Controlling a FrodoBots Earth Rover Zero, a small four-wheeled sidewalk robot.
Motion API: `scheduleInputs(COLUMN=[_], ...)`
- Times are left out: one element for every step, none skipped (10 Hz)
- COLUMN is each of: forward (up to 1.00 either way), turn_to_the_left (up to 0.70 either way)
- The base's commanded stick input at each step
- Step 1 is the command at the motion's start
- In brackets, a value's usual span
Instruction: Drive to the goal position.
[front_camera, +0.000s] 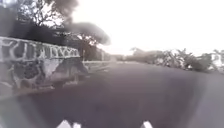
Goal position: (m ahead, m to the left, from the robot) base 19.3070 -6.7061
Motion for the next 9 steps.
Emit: scheduleInputs(forward=[0.7, 0.7, 0.7, 0.7, 0.7, 0.7, 0.7, 0.7, 0.7], turn_to_the_left=[0.0, 0.0, 0.0, 0.0, 0.0, 0.0, 0.0, 0.0, 0.0])
